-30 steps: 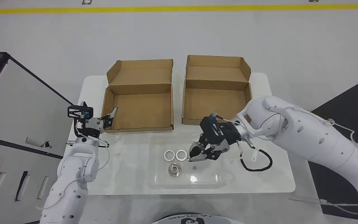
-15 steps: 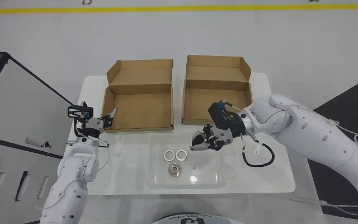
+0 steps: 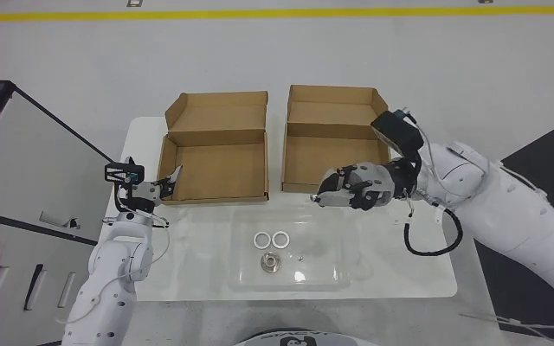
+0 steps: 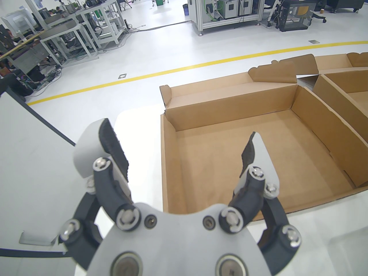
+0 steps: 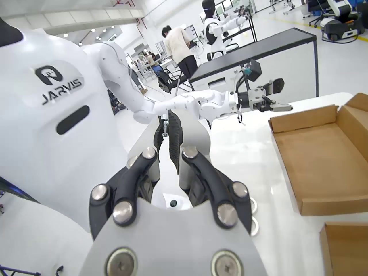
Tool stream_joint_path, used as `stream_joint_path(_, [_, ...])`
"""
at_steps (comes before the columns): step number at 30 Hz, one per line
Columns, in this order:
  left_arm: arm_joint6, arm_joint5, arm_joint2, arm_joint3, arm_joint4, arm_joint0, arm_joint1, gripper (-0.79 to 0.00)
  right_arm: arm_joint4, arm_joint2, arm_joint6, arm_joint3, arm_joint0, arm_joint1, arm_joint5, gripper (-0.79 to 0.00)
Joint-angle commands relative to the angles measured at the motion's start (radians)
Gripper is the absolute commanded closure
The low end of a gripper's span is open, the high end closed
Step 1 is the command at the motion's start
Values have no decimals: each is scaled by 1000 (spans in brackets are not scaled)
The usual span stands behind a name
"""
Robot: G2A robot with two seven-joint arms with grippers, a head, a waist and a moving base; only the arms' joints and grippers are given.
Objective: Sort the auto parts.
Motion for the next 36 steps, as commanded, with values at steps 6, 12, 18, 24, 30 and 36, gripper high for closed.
stream_joint_path(6, [0,0,0,0,0,0,0,-785,261,57,194,-14,3,-47,0,0])
stream_joint_path(12, [0,0,0,0,0,0,0,-785,265,56,194,-16,7,-49,0,0])
stream_joint_path(18, [0,0,0,0,0,0,0,-785,265,56,194,-16,7,-49,0,0])
stream_joint_path(24, [0,0,0,0,0,0,0,-785,265,56,194,-16,7,-49,0,0])
stream_joint_path(30, [0,0,0,0,0,0,0,-785,265,56,194,-16,7,-49,0,0])
stream_joint_path(36, [0,0,0,0,0,0,0,-785,271,61,165,-53,-3,-54,12,0])
